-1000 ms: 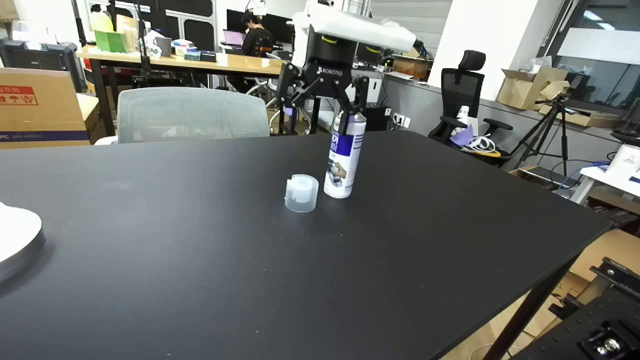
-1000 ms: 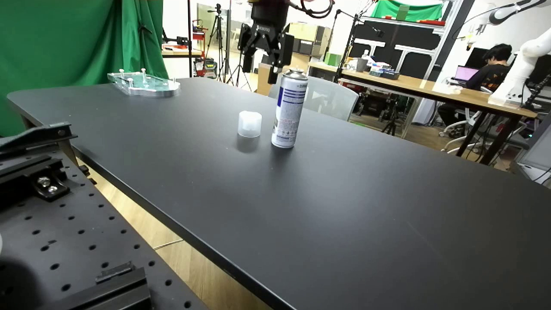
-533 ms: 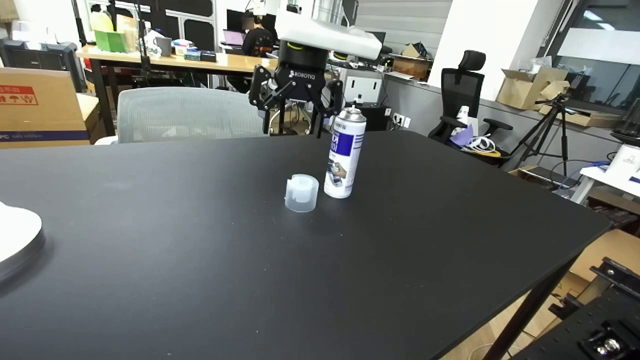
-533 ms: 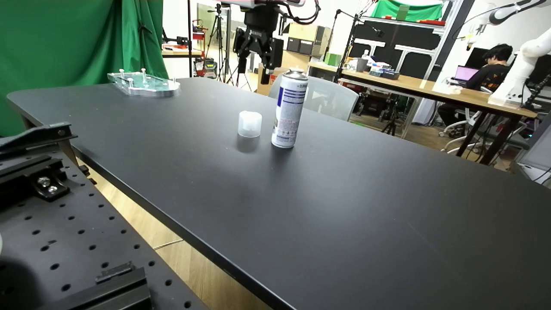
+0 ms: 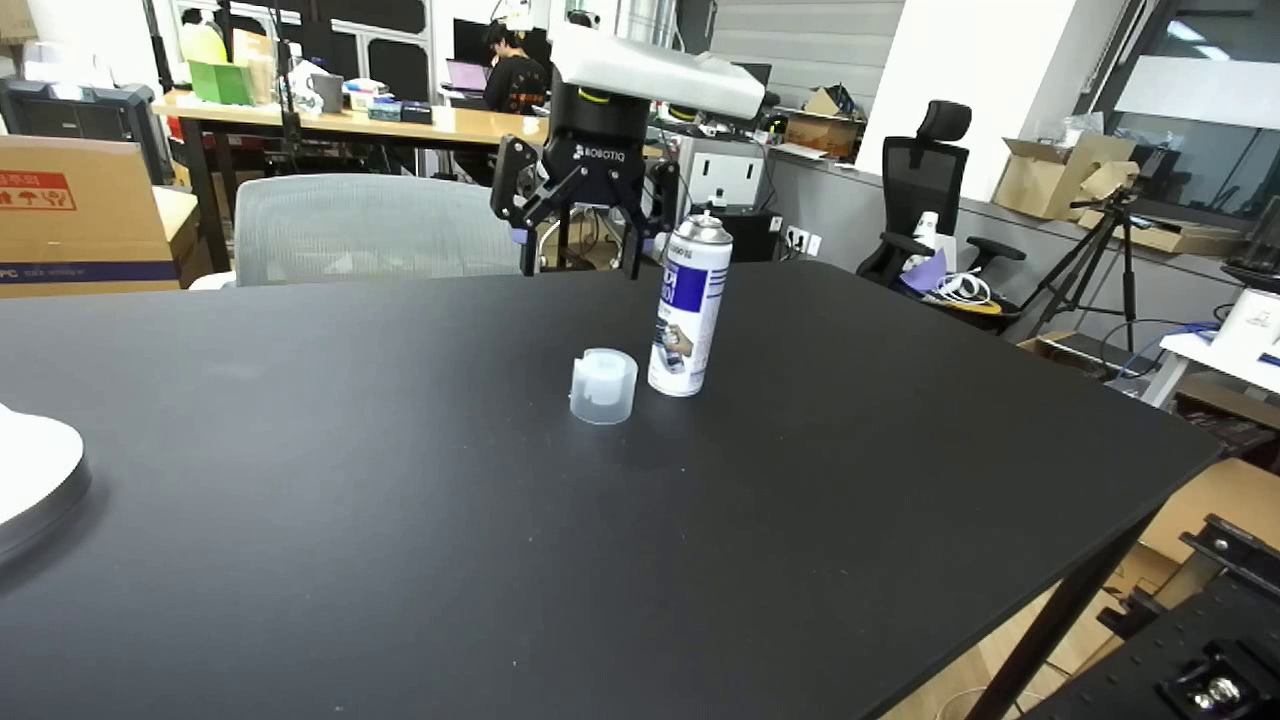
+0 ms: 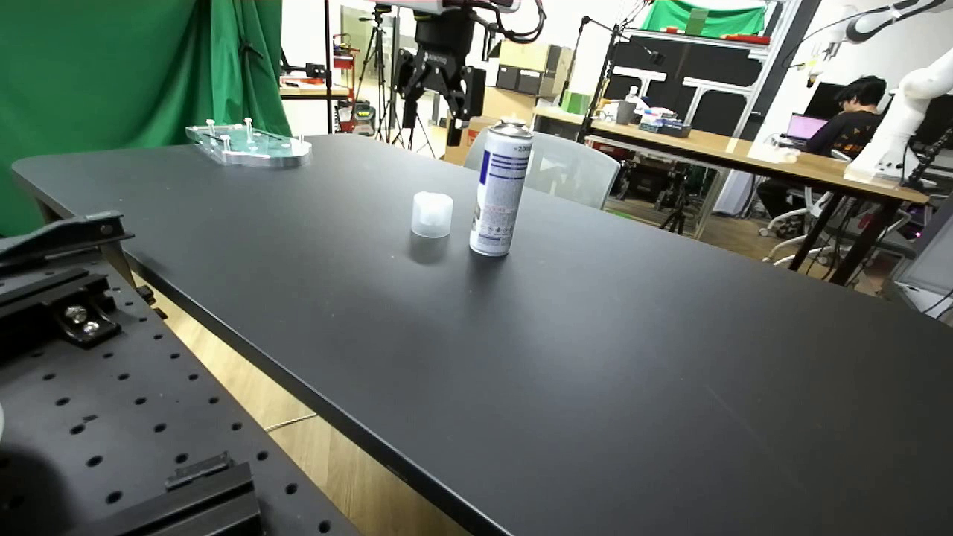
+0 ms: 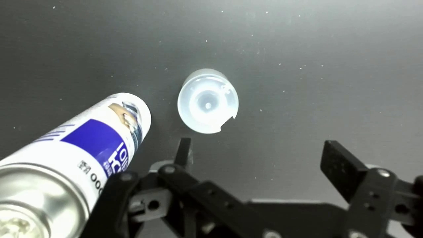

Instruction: Place the lid on the spray bottle

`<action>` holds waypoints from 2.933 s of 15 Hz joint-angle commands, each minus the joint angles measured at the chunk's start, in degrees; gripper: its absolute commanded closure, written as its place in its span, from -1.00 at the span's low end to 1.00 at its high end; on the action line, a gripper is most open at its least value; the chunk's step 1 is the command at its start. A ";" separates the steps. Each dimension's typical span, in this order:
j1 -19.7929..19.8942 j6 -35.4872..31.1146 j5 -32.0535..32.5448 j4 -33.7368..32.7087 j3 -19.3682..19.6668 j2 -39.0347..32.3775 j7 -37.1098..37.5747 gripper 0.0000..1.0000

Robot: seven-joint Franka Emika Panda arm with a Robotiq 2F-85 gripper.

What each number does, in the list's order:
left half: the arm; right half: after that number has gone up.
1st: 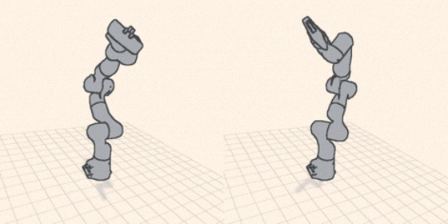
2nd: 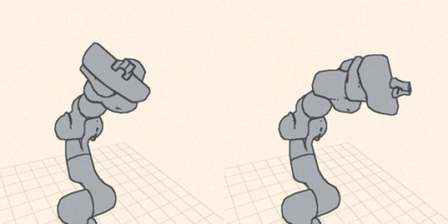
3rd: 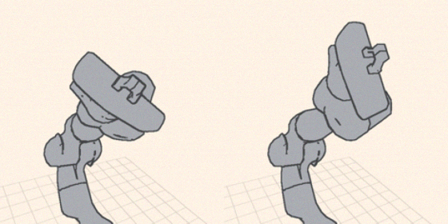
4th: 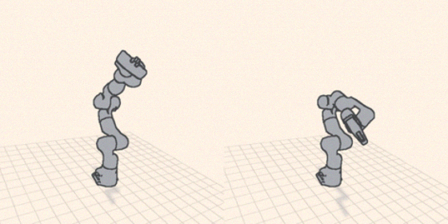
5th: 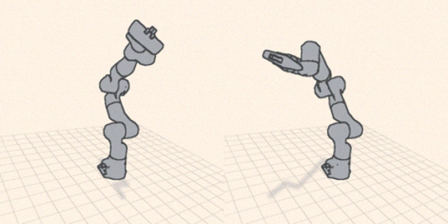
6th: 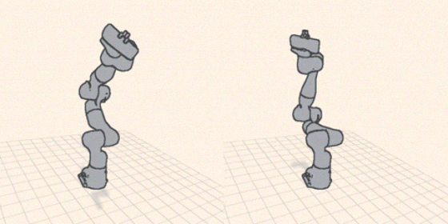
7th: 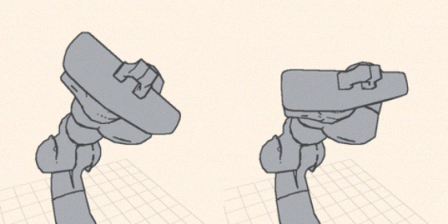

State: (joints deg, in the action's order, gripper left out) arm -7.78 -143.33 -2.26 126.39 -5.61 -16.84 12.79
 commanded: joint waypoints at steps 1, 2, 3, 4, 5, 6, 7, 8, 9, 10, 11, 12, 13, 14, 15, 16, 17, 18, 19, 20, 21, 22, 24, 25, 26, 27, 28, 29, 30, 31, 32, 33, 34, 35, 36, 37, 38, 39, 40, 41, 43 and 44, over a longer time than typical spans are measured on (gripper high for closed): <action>-0.28 0.16 -0.17 -0.08 0.29 0.04 -0.21 -1.00; -0.28 0.17 -0.17 -0.08 0.29 0.04 -0.25 -1.00; -1.15 -0.12 1.04 0.40 0.98 0.44 2.66 -1.00; -2.71 -0.02 3.47 1.00 2.20 0.95 7.28 -1.00; -3.82 -1.18 5.31 1.68 3.07 1.17 10.96 -1.00; -5.31 -1.65 8.10 2.19 4.60 1.22 15.72 -1.00; -8.38 -2.03 9.08 2.58 7.48 1.15 19.29 -1.00; -10.16 -1.95 10.60 2.70 8.97 0.90 23.40 -1.00; -11.59 -1.49 11.25 2.78 9.90 0.54 27.24 -1.00; -10.88 -1.17 12.62 2.98 8.37 0.34 31.02 -1.00; -11.47 -1.40 12.77 3.36 8.24 0.08 33.46 -1.00; -11.55 -2.21 12.73 3.78 7.77 -0.12 35.41 -1.00; -11.49 -3.67 12.23 4.28 7.28 -0.55 37.05 -1.00; -11.43 -5.83 11.79 4.78 6.99 -1.05 38.38 -1.00; -11.22 -8.60 11.02 5.42 6.85 -1.62 39.67 -1.00; -11.72 -11.40 11.88 5.92 7.62 -2.22 42.07 -1.00; -12.29 -15.36 12.94 6.47 8.79 -2.99 44.56 -1.00; -12.62 -18.65 13.04 6.81 9.66 -3.80 45.99 -1.00; -13.08 -21.99 13.00 6.88 10.82 -4.95 46.85 -1.00; -13.55 -24.50 12.36 6.81 11.81 -6.01 46.99 -1.00; -14.16 -26.73 11.61 6.83 12.81 -6.97 46.77 -1.00; -14.98 -28.35 10.87 6.78 13.93 -7.84 46.45 -1.00; -16.64 -31.11 9.38 7.64 15.68 -8.37 45.10 -1.00; -18.31 -32.54 9.02 8.33 17.34 -8.22 45.00 -1.00; -20.21 -33.76 8.58 9.07 19.18 -7.92 44.98 -1.00; -21.66 -34.87 8.00 10.02 20.45 -7.33 44.35 -1.00; -23.41 -35.58 7.09 10.97 21.98 -6.62 44.01 -1.00; -25.00 -35.74 6.45 12.02 23.36 -5.77 43.35 -1.00; -25.56 -35.45 5.34 12.96 23.56 -4.90 42.42 -1.00; -25.54 -34.66 4.27 13.84 23.19 -3.96 41.67 -1.00; -25.03 -33.94 3.13 14.57 22.37 -3.23 40.94 -1.00; -22.02 -32.85 1.53 15.41 18.99 -2.09 39.13 -1.00; -19.39 -31.97 -0.09 16.14 16.00 -1.13 37.55 -1.00; -14.51 -31.85 -2.25 16.99 10.59 0.02 34.47 -1.00; -12.00 -31.15 -3.94 17.27 7.88 0.40 32.31 -1.00; -17.91 -32.96 -2.49 14.75 13.47 -3.41 35.18 -1.00; -15.24 -32.45 -3.62 15.31 10.67 -2.57 33.37 -1.00; -13.77 -32.25 -4.00 15.71 9.36 -1.95 32.57 -1.00; -13.11 -32.20 -4.20 15.93 8.89 -1.61 32.16 -1.00; -12.86 -32.19 -4.24 16.05 8.73 -1.46 32.02 -1.00; -12.83 -32.19 -4.28 16.13 8.62 -1.43 31.99 -1.00; -12.83 -32.19 -4.29 16.14 8.58 -1.43 31.99 -1.00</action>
State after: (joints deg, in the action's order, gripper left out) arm -20.25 -175.55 -5.50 142.55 2.72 -18.25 45.74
